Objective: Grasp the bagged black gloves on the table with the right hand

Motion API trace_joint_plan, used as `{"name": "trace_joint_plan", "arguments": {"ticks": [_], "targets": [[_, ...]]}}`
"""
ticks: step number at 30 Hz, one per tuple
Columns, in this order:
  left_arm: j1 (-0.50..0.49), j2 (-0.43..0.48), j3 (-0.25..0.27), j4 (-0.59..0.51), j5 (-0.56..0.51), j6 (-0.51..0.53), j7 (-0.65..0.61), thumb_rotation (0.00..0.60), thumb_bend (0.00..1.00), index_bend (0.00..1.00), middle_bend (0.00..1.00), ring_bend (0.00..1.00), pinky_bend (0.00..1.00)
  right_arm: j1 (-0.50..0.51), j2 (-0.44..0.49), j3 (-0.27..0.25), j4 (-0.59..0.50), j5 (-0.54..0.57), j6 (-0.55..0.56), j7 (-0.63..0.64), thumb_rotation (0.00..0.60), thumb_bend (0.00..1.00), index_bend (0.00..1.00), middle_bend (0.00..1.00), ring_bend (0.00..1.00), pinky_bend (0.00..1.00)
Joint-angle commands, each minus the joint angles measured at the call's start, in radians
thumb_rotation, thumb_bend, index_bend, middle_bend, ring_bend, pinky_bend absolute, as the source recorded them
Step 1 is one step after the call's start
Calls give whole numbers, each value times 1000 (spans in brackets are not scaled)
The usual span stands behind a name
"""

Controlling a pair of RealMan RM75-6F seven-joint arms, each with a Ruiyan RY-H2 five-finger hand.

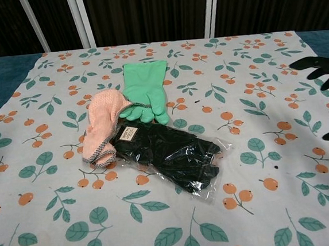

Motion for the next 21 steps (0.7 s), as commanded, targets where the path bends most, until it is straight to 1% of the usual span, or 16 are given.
{"name": "trace_joint_plan", "arguments": {"ticks": [1,4,7,10,16,21], "targets": [[0,2,-2,-2,-5,-2,-3,600,695,198,77,93,29,104,-34,63,-51,145,-120,-72,600,146,0,56,117,198],[-1,5,-4,-4,-8,-5,-7,600,695,198,77,92,29,141,-82,78,-59,244,-131,-179,600,134,0,57,117,198],[-1,6,-6,-5,-11,-6,-10,600,695,198,77,93,29,173,-131,77,-69,334,-120,-298,600,133,0,57,116,198],[-1,6,-5,-6,-12,-8,-11,600,695,198,77,93,29,199,-171,71,-85,404,-108,-380,600,133,0,57,117,198],[-1,9,-5,-11,-13,-9,-11,600,695,198,77,93,29,247,-252,55,-79,492,-97,-474,600,132,0,61,117,198],[0,8,-4,-10,-13,-7,-12,600,695,197,77,93,29,277,-333,55,-34,521,-66,-520,600,132,0,73,117,198]]}}
